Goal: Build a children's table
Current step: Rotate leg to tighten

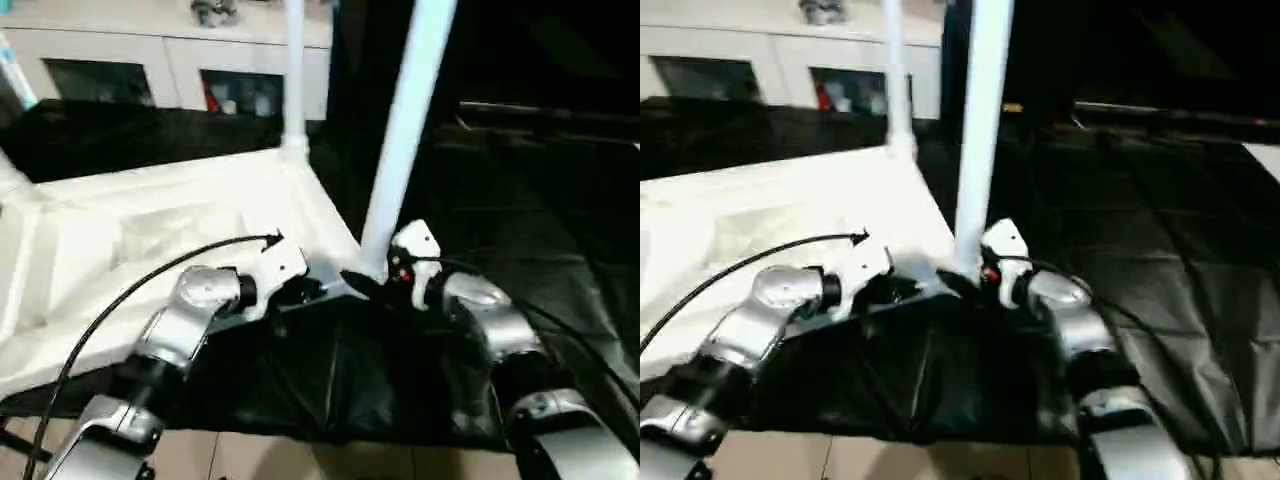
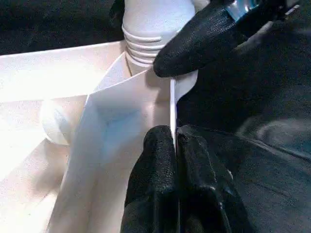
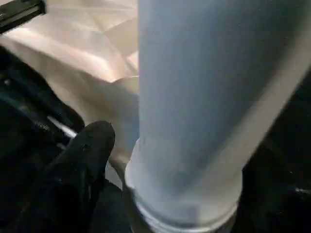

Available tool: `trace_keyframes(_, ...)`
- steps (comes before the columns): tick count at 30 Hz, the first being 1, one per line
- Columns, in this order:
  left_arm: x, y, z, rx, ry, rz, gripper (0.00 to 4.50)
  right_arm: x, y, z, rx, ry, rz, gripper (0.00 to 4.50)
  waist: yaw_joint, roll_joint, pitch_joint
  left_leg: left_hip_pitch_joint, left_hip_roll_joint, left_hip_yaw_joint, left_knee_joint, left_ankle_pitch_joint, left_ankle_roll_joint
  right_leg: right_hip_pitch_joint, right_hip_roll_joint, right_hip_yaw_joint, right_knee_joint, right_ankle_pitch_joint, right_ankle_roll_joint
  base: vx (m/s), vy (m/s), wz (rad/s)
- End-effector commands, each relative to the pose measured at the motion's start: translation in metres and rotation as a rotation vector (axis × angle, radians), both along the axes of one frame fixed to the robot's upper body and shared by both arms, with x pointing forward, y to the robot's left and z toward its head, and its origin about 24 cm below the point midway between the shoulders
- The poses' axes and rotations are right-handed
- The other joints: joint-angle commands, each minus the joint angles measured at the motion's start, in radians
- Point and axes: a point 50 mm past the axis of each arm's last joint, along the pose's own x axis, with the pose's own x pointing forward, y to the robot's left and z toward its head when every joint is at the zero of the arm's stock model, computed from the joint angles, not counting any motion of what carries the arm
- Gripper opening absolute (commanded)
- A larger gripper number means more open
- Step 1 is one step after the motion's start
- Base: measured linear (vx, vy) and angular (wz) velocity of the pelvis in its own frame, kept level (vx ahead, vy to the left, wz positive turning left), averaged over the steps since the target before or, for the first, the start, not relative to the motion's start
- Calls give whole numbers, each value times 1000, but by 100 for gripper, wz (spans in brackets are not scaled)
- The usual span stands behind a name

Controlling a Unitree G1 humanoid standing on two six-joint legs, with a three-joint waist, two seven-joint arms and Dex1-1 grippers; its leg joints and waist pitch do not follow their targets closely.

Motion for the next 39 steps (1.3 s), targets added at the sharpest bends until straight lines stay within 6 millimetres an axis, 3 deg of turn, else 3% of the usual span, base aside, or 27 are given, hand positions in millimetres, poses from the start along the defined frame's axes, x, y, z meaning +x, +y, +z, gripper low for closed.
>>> trace_keyframes(1, -3, -8, 13, -54, -42, -90, 0, -4, -6, 3, -3, 19, 72, 394, 0, 7, -70, 0, 0, 15, -66, -246, 68, 73, -35, 43, -72, -280, -201, 0, 0, 0)
trace_keyframes(7, -8, -5, 15, -61, -14, -148, 0, -11, -11, 3, -51, 47, 196, 394, 4, 5, -71, -4, -1, 14, -66, -229, 67, 75, -36, 41, -70, -287, -196, 0, 0, 0)
trace_keyframes(9, -9, -5, 15, -56, -4, -170, 0, -13, -10, 3, -60, 56, 224, 394, 3, 0, -71, -4, -1, 15, -65, -230, 68, 74, -35, 41, -72, -290, -197, 0, 0, 0)
trace_keyframes(20, -11, -4, 15, -60, 9, -174, 0, -17, -2, 2, -37, 77, 260, 294, 7, -5, -71, -4, -1, 16, -65, -212, 62, 73, -36, 43, -70, -298, -186, 0, 0, 0)
trace_keyframes(24, -8, -8, 12, -62, 13, -130, 0, -21, 1, -3, -10, 99, 246, 282, 8, -7, -70, -4, -1, 15, -65, -214, 61, 72, -36, 42, -71, -314, -179, 0, 0, 0)
trace_keyframes(27, -2, -12, 11, -79, 4, -58, 0, -19, 5, -6, 22, 110, 174, 276, 10, -9, -66, -2, -2, 15, -67, -231, 52, 70, -37, 41, -78, -367, -159, 0, 0, 0)
trace_keyframes(29, 8, -23, 10, -88, -24, 45, 0, -13, 13, -13, 46, 100, 24, 275, 12, -10, -65, 3, -6, 14, -66, -242, 36, 66, -38, 40, -87, -434, -129, 0, 0, 0)
trace_keyframes(32, 20, -43, 13, -108, -53, 168, 0, -3, 27, -21, 55, 93, -203, 275, 8, -9, -65, 0, -8, 14, -67, -243, 27, 63, -38, 38, -91, -468, -103, 0, 0, 0)
trace_keyframes(33, 20, -43, 13, -108, -53, 168, 0, -3, 27, -21, 55, 93, -203, 275, 7, -10, -67, 3, -11, 13, -65, -242, 17, 62, -37, 36, -94, -486, -94, 0, 0, 0)
trace_keyframes(34, 23, -48, 15, -114, -58, 195, 0, 0, 31, -21, 51, 84, -258, 275, 8, -12, -69, 0, -12, 12, -64, -237, 19, 68, -38, 34, -92, -484, -92, 0, 0, 0)
trace_keyframes(35, 25, -52, 16, -115, -68, 225, 0, 3, 34, -21, 49, 76, -315, 275, 2, -8, -67, -1, -12, 13, -65, -242, 25, 62, -36, 35, -96, -480, -89, 0, 0, 0)
trace_keyframes(39, 28, -63, 14, -98, -97, 283, 0, 8, 52, -18, 62, 53, -404, 275, 0, -9, -72, -5, -11, 13, -64, -223, 32, 66, -36, 35, -89, -425, -98, 0, 0, 0)
